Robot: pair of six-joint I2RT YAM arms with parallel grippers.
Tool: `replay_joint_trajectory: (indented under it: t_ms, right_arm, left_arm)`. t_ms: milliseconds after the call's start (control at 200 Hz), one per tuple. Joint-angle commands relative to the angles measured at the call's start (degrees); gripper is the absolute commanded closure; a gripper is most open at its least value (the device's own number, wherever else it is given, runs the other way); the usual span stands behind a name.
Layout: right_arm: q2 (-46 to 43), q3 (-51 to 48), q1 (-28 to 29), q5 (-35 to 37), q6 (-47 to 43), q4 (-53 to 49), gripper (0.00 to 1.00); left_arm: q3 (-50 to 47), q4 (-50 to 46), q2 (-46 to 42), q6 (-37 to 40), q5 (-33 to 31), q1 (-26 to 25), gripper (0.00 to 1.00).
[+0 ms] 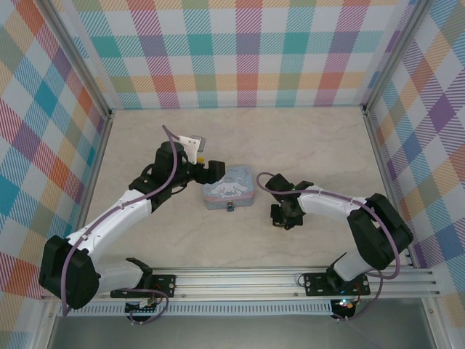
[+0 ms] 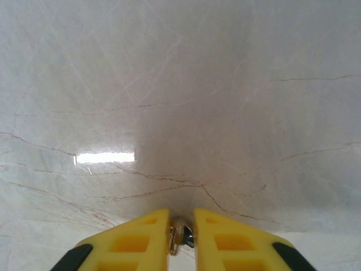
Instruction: Unlock the padlock with the key
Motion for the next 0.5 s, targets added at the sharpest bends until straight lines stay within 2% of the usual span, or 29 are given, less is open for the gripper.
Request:
replay_joint_trajectory:
  t_ms: [0,270,500]
  right_arm:
    - [0.4,1.1,0.6,-0.2,0.3,-0.8,0.85]
    - [-2.1,1.1,0.8,0.6,-0.6,-0.5,0.99]
    - [-10.3,1.5,0.8,0.2,-0.1,1.8,1.0]
  left_arm:
    - [1.3,-0.4,-1.3,0.6,-0.8,-0.4,0.09]
    - [1.5,-0.5,-2.2,-0.1,-1.1,-0.4,0.08]
    - [-0.8,3.2,-5.2,-0.6,3.3,-0.6,0.07]
